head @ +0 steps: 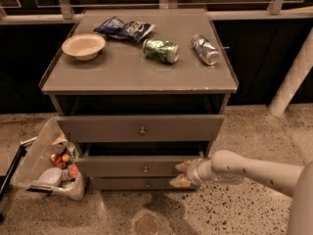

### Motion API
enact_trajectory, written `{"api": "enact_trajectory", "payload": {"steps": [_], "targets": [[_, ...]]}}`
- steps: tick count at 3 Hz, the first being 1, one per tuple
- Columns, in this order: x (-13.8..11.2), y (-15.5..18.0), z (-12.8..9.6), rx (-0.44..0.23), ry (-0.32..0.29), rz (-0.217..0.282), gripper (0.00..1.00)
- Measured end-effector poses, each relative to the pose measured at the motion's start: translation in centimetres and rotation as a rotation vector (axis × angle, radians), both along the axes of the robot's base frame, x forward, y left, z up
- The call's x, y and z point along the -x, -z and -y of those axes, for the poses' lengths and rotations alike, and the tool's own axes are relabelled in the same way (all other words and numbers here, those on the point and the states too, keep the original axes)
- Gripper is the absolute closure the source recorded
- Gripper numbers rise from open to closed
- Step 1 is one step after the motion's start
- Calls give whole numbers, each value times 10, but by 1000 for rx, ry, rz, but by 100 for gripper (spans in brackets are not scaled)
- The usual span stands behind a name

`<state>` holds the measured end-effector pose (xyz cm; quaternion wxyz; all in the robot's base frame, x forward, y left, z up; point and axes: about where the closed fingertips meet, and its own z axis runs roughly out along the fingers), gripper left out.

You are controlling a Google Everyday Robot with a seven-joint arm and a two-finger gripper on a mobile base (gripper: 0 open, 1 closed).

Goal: Close middle drawer

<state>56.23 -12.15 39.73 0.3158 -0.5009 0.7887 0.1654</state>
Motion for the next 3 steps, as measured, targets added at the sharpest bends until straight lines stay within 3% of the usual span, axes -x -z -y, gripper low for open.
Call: {"api": "enact_trajectory", "payload": {"steps": [1,2,3], "targets": [[-14,-3,0,1,5,15,15],[-14,-2,0,1,5,14,0],[-14,-2,0,1,5,14,0]]}}
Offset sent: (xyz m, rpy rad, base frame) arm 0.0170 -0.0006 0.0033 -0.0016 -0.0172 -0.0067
